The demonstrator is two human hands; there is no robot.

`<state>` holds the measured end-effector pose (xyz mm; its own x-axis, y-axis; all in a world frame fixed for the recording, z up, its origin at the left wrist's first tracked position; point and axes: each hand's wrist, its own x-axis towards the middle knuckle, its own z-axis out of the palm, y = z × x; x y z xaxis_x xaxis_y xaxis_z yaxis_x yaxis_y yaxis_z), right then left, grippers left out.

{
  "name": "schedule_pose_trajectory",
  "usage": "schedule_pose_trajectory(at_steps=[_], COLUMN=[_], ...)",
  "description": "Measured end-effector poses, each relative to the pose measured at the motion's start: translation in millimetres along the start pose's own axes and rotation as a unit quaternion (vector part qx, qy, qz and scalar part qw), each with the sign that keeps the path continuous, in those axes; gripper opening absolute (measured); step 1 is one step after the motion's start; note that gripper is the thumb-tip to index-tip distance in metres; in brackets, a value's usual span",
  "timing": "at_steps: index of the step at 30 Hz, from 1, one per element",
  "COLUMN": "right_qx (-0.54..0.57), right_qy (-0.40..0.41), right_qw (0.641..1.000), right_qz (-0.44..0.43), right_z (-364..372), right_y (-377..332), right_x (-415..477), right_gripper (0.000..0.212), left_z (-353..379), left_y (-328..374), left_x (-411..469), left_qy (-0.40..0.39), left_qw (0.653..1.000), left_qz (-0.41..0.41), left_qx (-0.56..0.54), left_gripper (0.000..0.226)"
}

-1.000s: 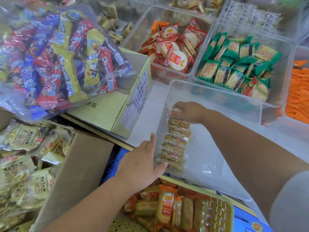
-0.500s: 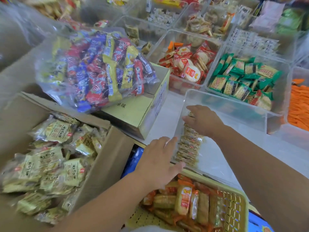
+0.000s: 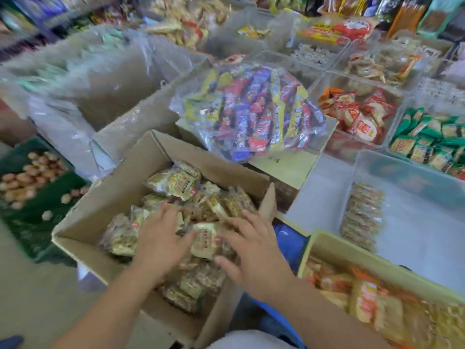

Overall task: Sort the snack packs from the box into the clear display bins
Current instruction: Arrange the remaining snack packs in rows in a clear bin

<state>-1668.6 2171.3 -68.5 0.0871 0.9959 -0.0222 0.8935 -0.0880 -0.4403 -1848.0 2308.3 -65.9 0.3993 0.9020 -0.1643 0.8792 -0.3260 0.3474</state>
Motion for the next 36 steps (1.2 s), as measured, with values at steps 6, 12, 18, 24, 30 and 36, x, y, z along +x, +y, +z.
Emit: schedule_pose_trajectory(at_steps=[6,12,18,24,30,36], right_qx=[-0.107,-0.156,-0.184,-0.192,-0.222,-0.256], right_qy=[-0.056,-0.075,-0.080,-0.069,-0.101,-0.121], right_qw=[0.988,0.972,0.962,0.961,0.950,0.947], right_qz=[0.100,0.158,0.184,0.186,0.195,0.150], right_z=[29.4,30.9,31.5,34.3,32.6,30.3], right_y=[-40.0,-50.6,-59.1,-56.8,-57.3,-59.1], right_x=[17.9,16.9,21.6,19.5,21.3,35.5], right_gripper=[0.071,0.062,0.060,0.057,0.064,0.069], left_z=[-20.1,-1.9,11.1,24.6,18.8,-28.9], left_y=[-109.5,-123.3,-104.6,-88.5,-94.4,-113.7], left_x=[76.1,110.2,104.8,95.7,99.9,79.3], left_qy=[-0.070,-0.168,-0.139,-0.162,-0.177,-0.118], left_qw=[0.989,0.980,0.987,0.987,0.983,0.971], left_qz=[-0.129,-0.097,-0.047,0.014,0.031,0.030], left_qx=[0.001,0.031,0.063,0.009,-0.035,-0.206], left_gripper=[0.077,0.089,0.075,0.069,0.071,0.056])
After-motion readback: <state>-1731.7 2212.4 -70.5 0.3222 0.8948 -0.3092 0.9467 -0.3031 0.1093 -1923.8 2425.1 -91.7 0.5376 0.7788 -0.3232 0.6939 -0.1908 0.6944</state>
